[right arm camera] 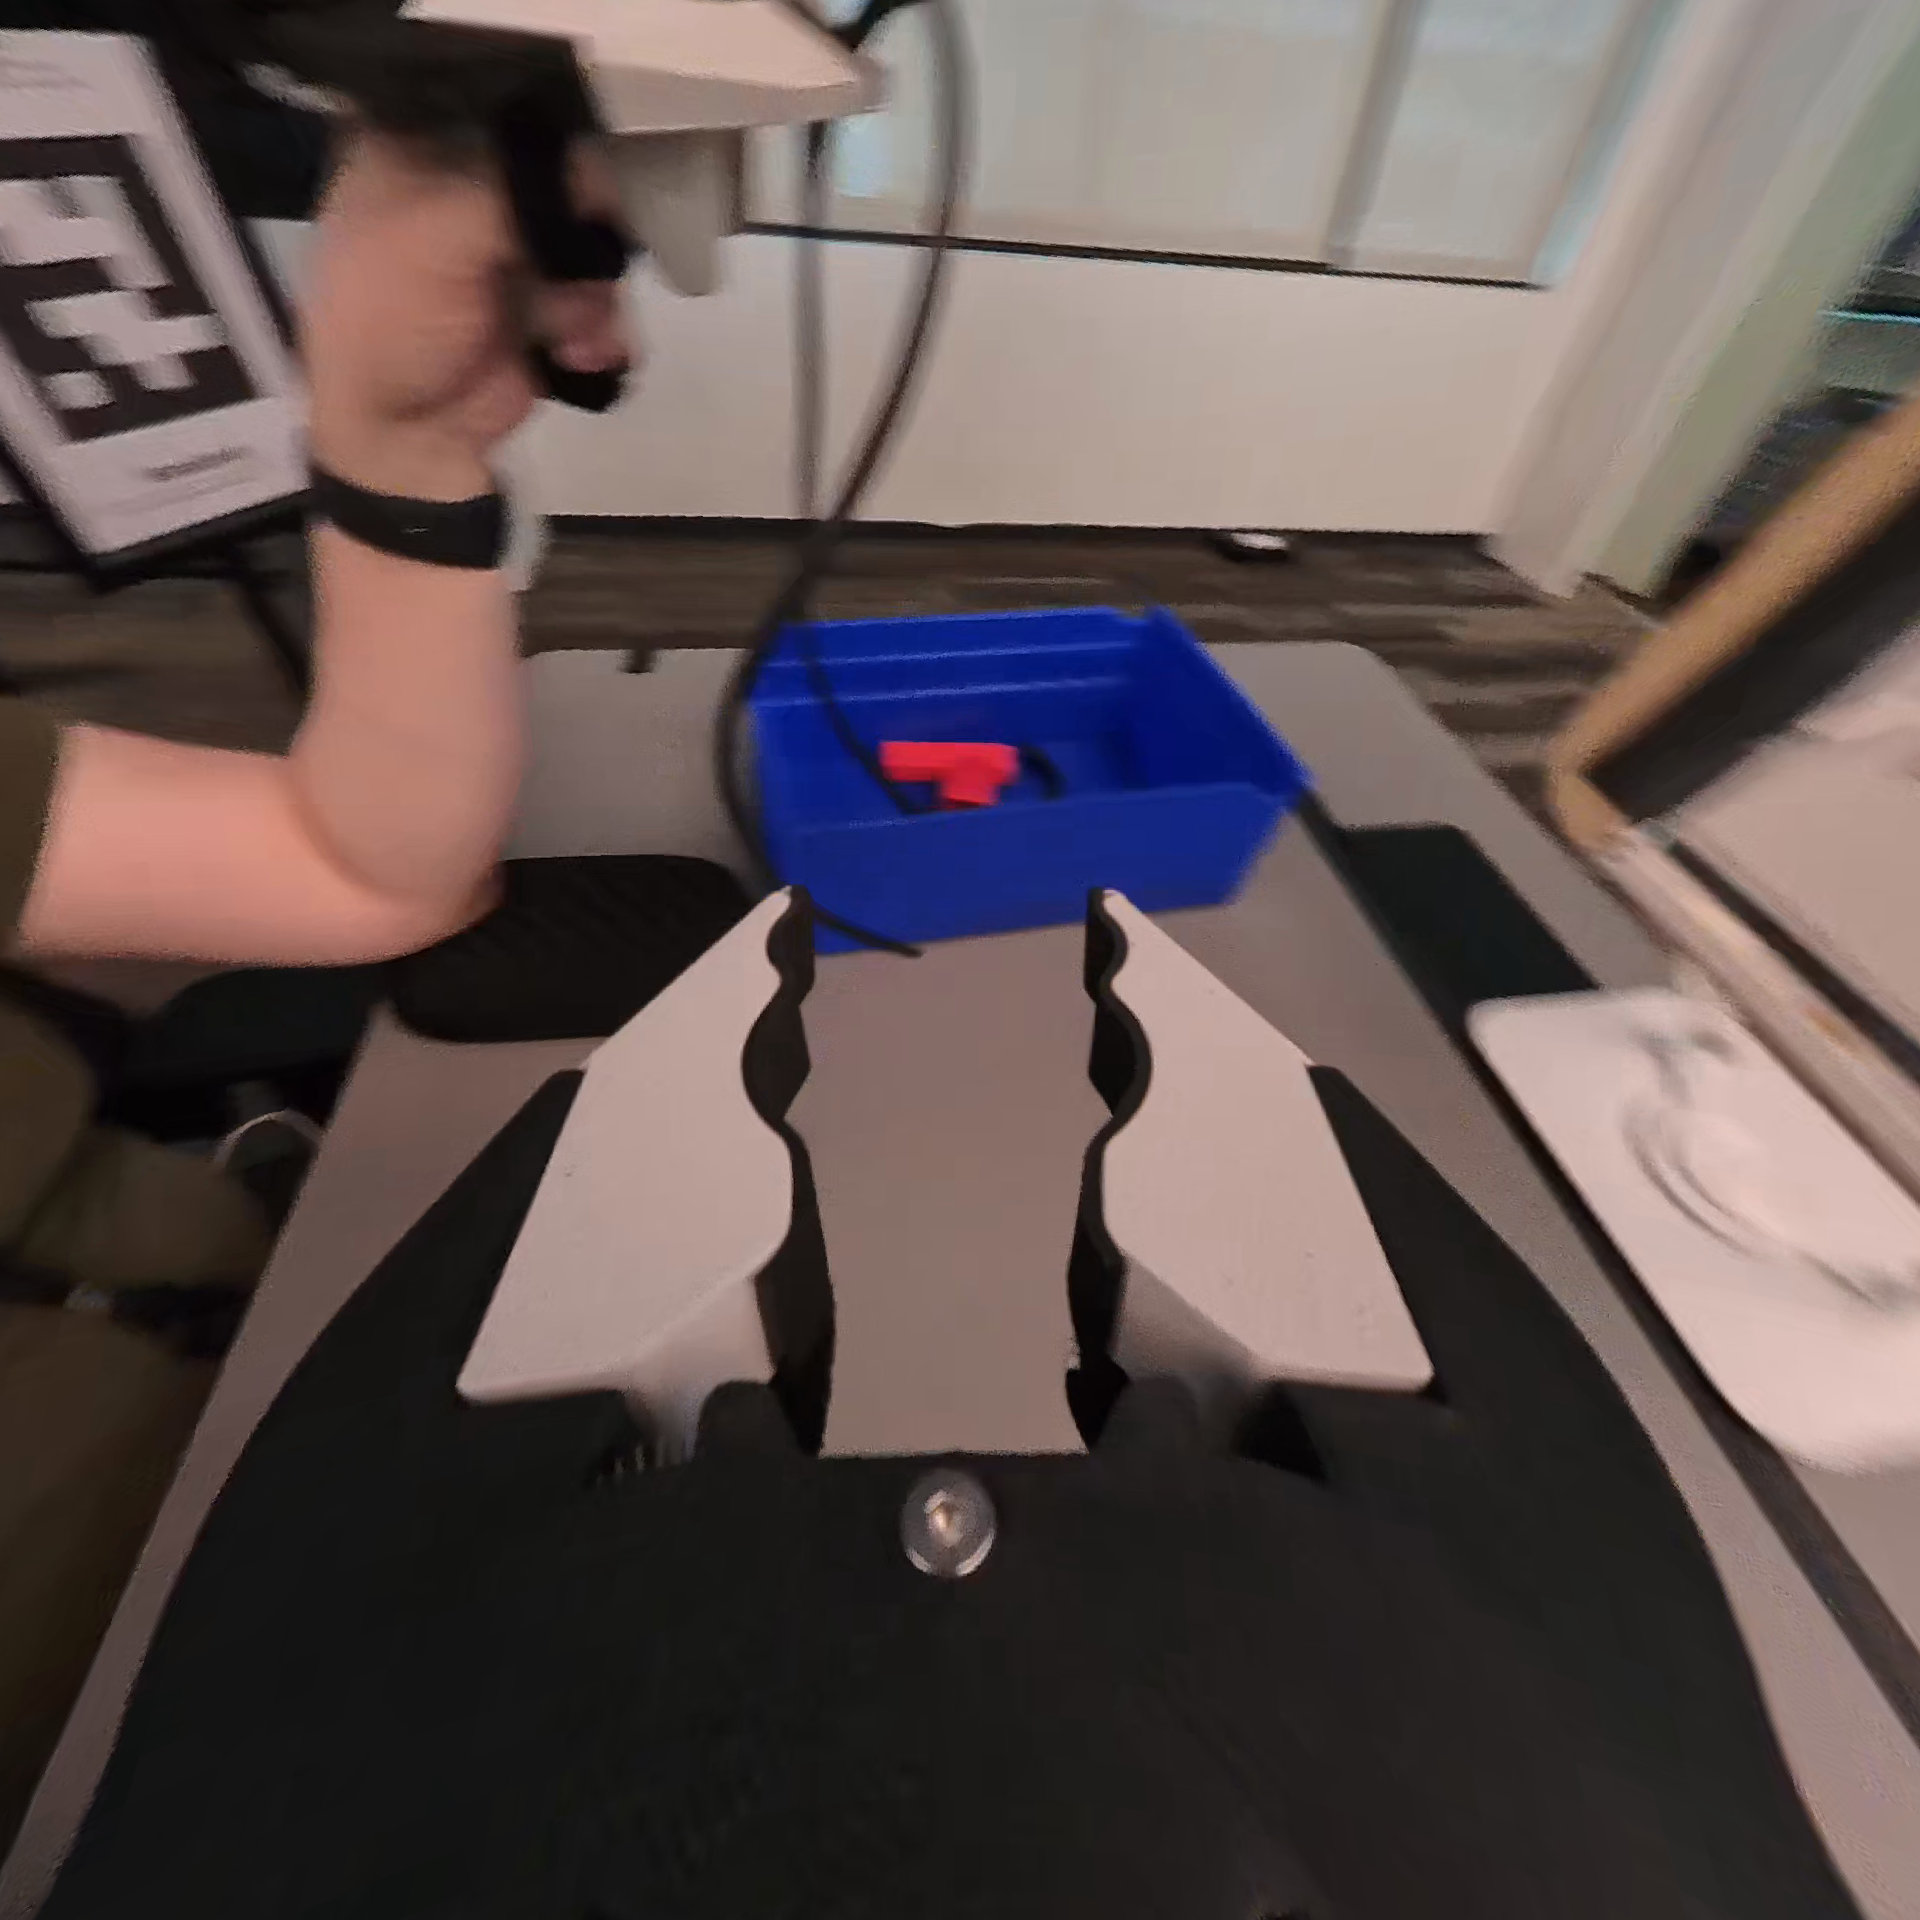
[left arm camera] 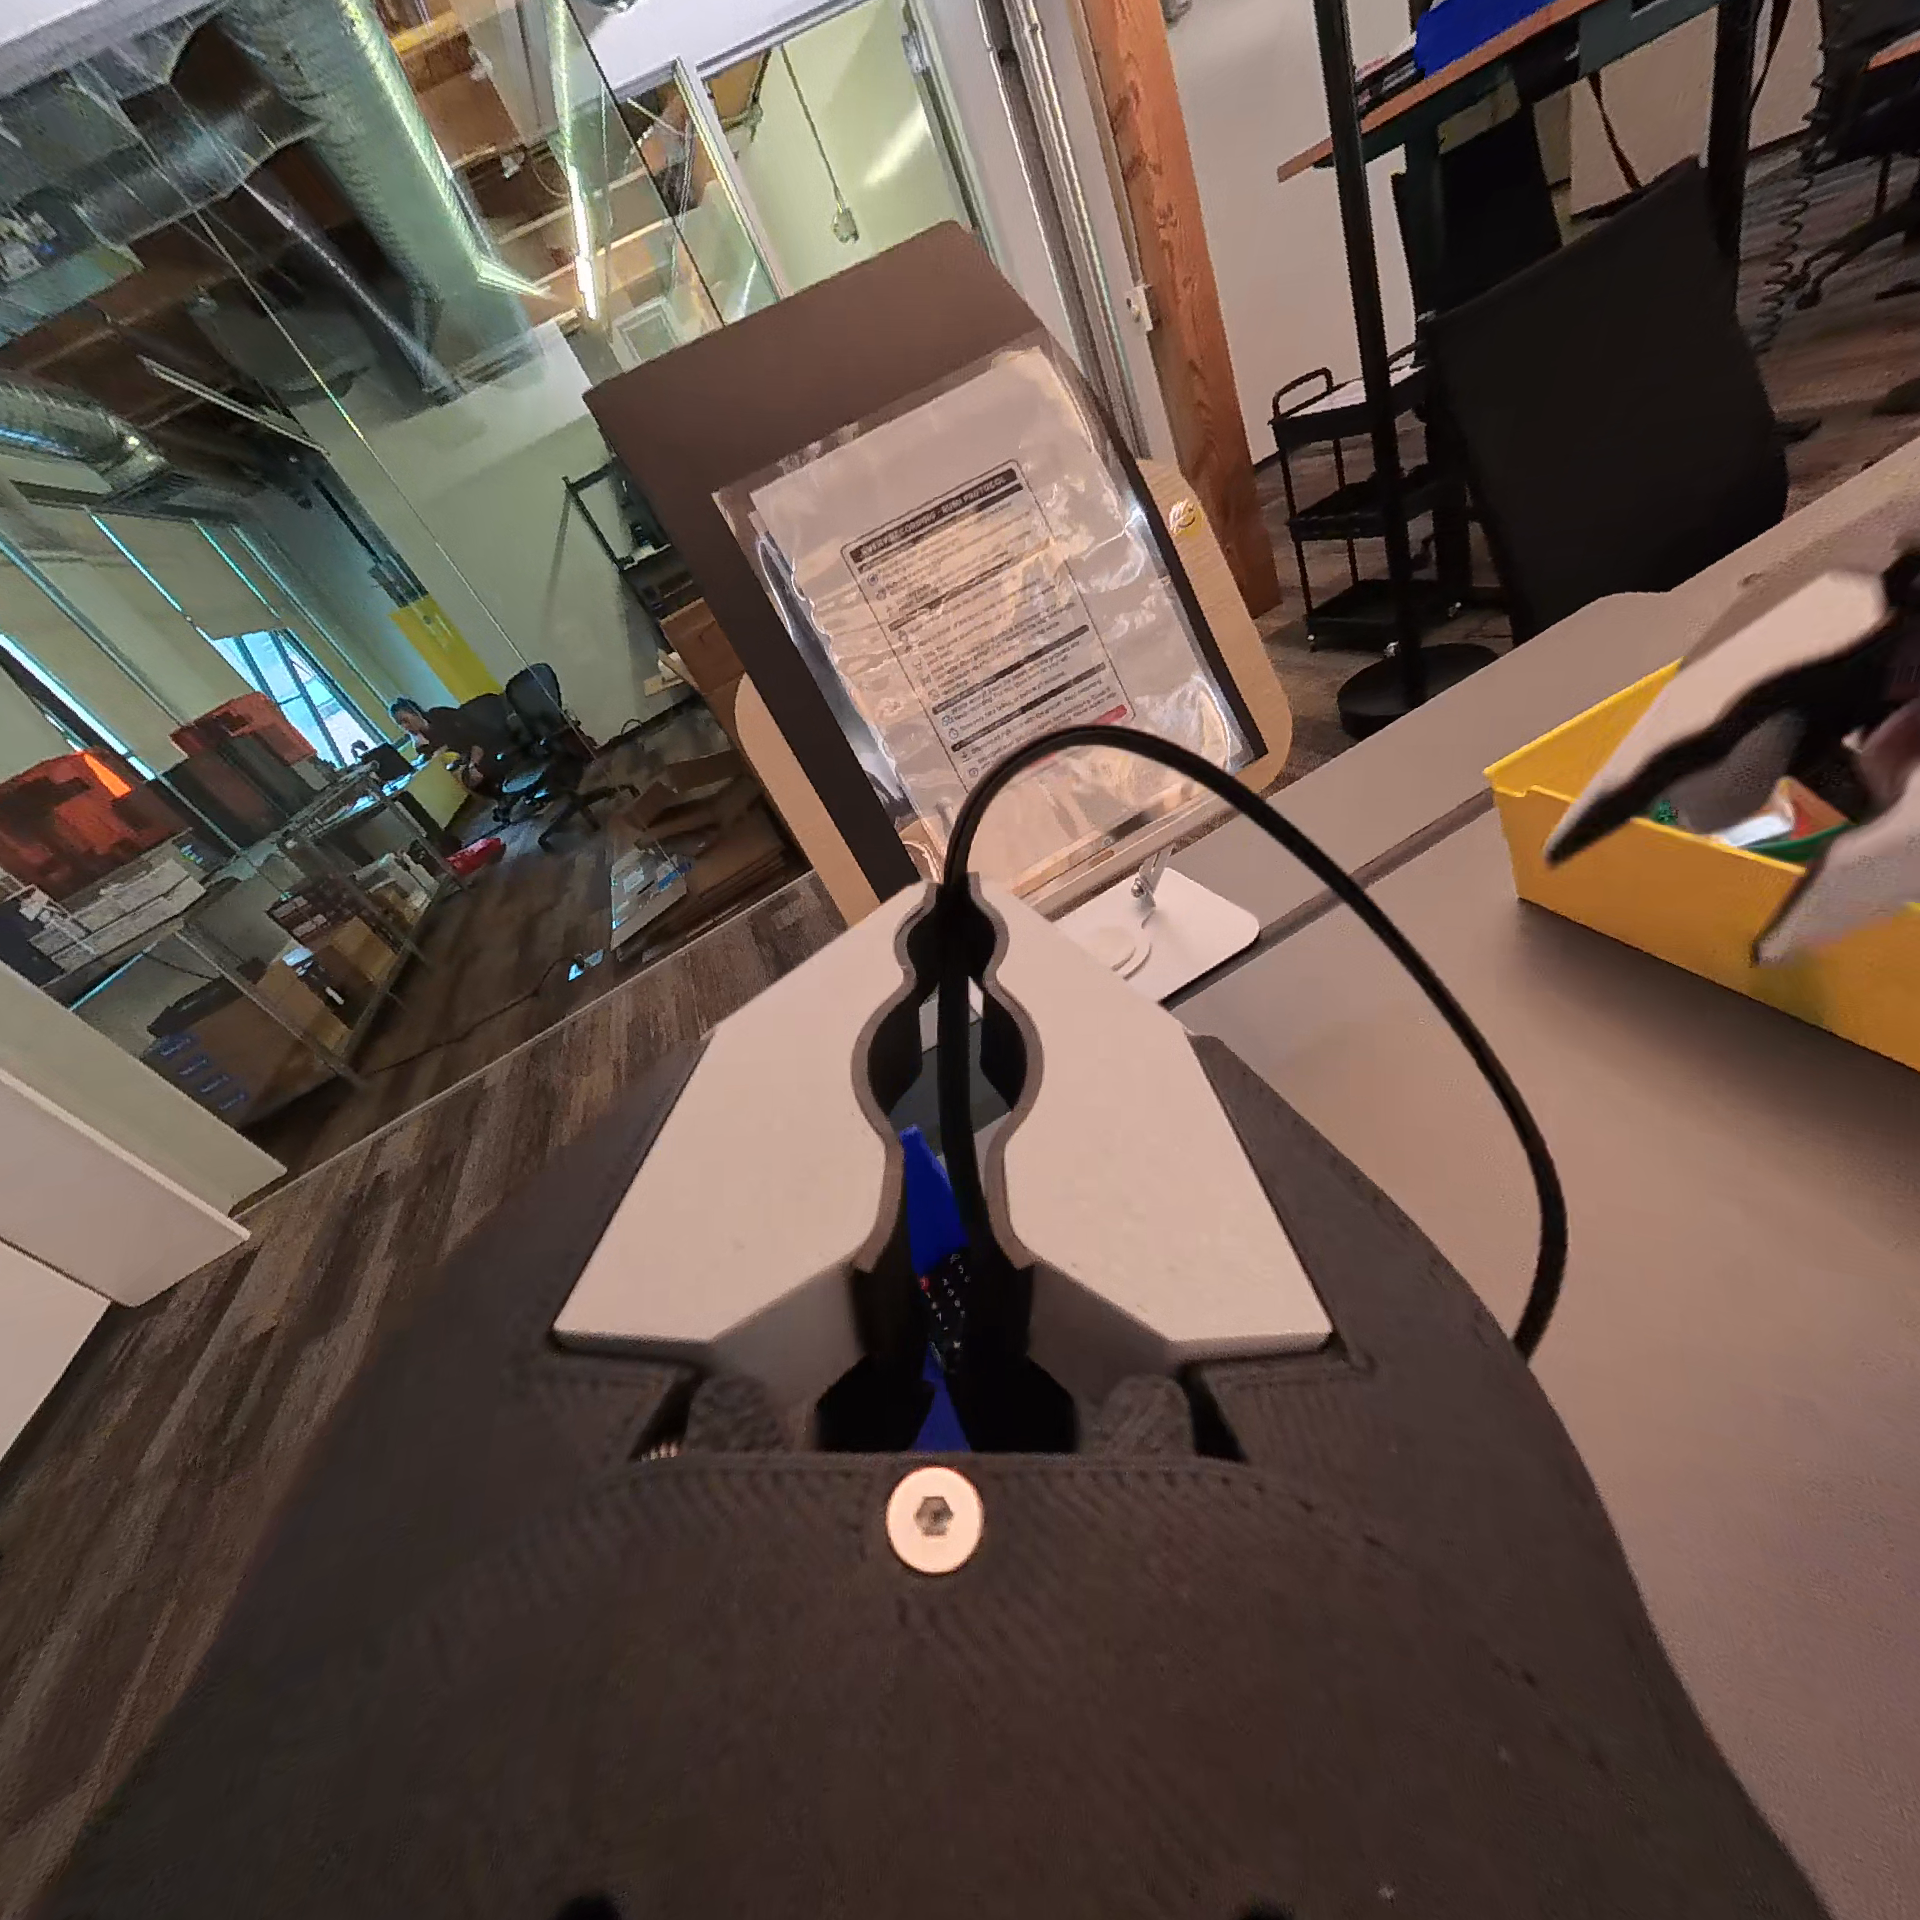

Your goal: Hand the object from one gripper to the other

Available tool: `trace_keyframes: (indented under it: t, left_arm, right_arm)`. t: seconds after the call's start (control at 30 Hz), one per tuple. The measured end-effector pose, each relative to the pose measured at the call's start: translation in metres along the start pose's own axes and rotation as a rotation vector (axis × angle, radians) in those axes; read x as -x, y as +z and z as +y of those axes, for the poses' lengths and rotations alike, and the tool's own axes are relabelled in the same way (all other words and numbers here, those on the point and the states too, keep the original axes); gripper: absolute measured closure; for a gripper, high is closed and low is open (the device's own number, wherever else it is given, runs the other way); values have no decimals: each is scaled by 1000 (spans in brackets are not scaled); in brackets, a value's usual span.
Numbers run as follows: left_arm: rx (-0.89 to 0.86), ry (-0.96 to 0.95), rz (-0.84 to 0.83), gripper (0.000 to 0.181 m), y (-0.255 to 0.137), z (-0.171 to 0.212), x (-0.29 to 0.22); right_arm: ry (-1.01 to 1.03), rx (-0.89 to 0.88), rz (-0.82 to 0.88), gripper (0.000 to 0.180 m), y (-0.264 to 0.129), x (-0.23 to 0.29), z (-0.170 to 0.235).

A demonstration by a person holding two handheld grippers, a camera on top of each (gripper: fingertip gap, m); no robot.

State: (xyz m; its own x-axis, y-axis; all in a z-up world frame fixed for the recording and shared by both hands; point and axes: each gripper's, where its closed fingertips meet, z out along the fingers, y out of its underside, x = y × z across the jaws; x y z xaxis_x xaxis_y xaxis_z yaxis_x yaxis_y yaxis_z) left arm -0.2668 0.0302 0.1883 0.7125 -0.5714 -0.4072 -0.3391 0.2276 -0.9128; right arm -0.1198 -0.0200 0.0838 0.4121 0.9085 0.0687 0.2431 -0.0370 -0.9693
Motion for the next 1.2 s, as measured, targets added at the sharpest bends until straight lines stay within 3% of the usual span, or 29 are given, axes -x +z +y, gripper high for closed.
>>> trace_keyframes:
  t: [0.17, 0.3, 0.43, 0.67, 0.83, 0.87, 0.93, 1.1, 1.17, 1.2]
  left_arm:
    - [-14, -7, -2, 179, -6, -3, 2]
    - [-26, -16, -4, 180, -9, -5, 5]
    - [-29, -21, -2, 179, -9, -4, 6]
    - [-37, -17, 11, 179, -8, -6, 2]
    - [-32, -11, 16, 179, -6, -6, 0]
    - [-30, -10, 18, 179, -6, -6, -1]
    - [-23, -8, 19, 179, -5, -5, -1]
    - [-21, -12, 15, 179, -5, -4, 1]
    - [-25, -16, 14, 179, -6, -4, 2]
    - [-27, -18, 15, 179, -6, -5, 2]
  right_arm:
    - [-88, 62, -295, 117, 62, 48, 30]
    - [-167, 61, -248, 113, 98, 37, 51]
    - [-119, 18, -201, 115, 120, 25, 56]
    - [84, -60, -264, 119, 148, 26, 66]
    - [-52, -42, -326, 126, 163, 51, 79]
    - [-88, -24, -335, 137, 165, 56, 83]
    - [-121, -2, -359, 175, 165, 61, 87]
    - [-118, 30, -334, 176, 162, 53, 91]
    - [-88, 29, -313, 156, 161, 47, 92]
    - [-79, 27, -303, 157, 161, 44, 92]
